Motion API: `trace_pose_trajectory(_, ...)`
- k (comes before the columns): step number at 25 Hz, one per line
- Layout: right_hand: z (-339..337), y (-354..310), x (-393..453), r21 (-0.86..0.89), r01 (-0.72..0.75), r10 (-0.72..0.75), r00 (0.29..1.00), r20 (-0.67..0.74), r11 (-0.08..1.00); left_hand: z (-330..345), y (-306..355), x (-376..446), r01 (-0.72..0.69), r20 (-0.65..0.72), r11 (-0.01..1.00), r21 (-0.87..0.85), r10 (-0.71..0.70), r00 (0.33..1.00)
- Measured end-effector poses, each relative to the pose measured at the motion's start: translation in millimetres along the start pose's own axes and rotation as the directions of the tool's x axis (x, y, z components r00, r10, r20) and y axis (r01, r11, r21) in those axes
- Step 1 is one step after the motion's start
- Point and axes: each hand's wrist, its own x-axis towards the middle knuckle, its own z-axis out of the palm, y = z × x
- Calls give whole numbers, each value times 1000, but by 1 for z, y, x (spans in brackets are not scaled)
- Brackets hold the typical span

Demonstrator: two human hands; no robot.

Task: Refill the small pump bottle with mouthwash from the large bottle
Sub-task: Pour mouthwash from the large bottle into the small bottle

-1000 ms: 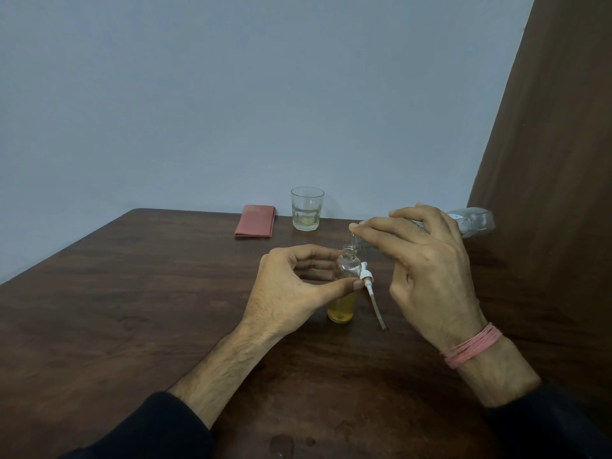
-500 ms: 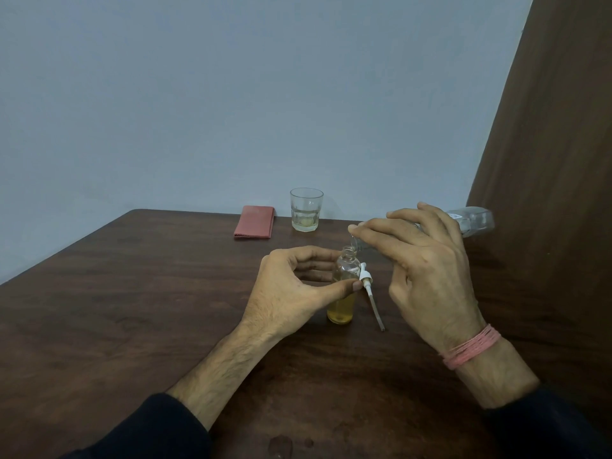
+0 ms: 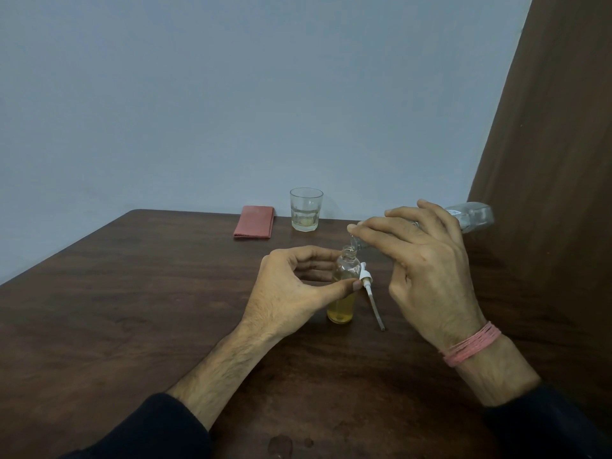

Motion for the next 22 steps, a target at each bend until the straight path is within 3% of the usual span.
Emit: trace_pose_trajectory(22,0,0,0,0,-13,13,1000,7,1000,-1,-1,0,0,12,1000,2,0,1000)
